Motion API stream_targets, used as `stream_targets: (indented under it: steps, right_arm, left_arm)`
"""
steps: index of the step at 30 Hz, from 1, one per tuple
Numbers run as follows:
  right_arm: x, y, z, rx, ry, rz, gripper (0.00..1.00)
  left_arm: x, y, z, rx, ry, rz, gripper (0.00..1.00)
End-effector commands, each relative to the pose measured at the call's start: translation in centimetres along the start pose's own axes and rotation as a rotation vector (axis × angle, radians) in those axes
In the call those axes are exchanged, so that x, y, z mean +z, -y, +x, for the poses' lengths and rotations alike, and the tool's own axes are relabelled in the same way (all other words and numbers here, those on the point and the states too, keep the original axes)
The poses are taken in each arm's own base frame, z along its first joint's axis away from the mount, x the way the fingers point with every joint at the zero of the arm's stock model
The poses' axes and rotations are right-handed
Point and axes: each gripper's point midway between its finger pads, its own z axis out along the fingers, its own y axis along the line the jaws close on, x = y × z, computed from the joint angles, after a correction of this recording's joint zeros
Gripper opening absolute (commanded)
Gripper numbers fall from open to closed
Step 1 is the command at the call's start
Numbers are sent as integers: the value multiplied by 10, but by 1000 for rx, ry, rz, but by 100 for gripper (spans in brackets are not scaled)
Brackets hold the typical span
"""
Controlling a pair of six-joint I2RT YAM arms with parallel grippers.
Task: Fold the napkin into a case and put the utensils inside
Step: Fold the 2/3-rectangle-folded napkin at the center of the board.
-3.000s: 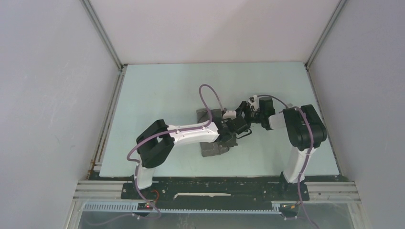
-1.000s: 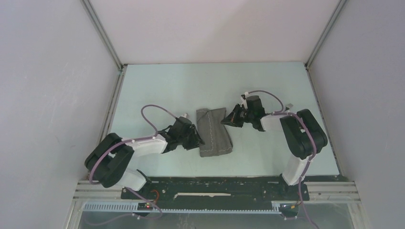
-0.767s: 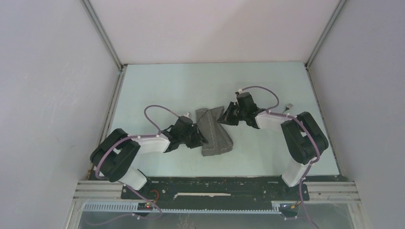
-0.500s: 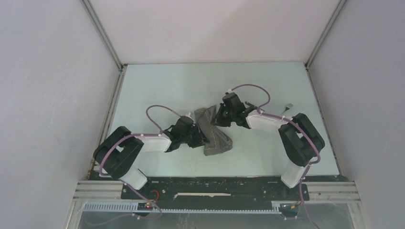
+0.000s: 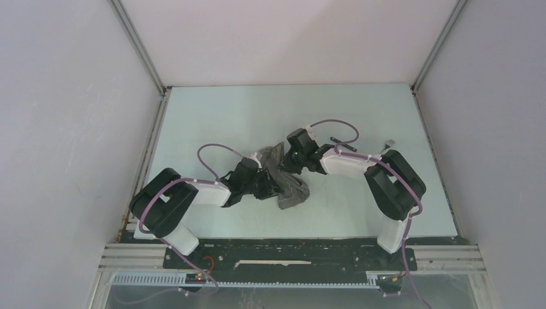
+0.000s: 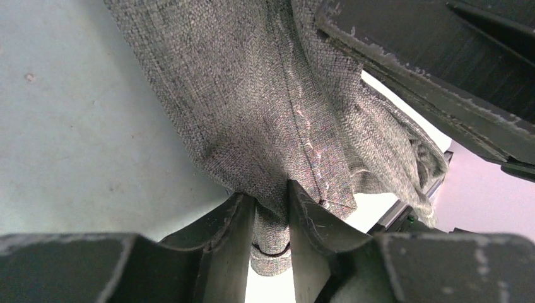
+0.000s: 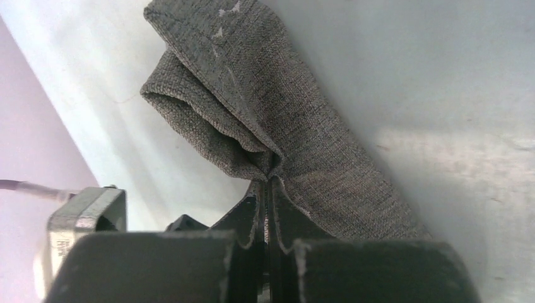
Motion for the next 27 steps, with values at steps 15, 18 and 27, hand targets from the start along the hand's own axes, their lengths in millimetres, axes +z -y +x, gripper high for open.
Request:
stream_targets:
  steps: [15,18,27]
  right_arm:
    - [9,-35,9,268,81,-222,0]
    - [5,-40,7,253,87,-251,0]
    - [-7,-48,5,237,57,-290,0]
  left_arm:
    - [-9,-43,11,19,-16,-77,42]
    - [-21,-47,10,24,-11,-100,50]
    - [-83,-76,-37,-48,177,-160,57]
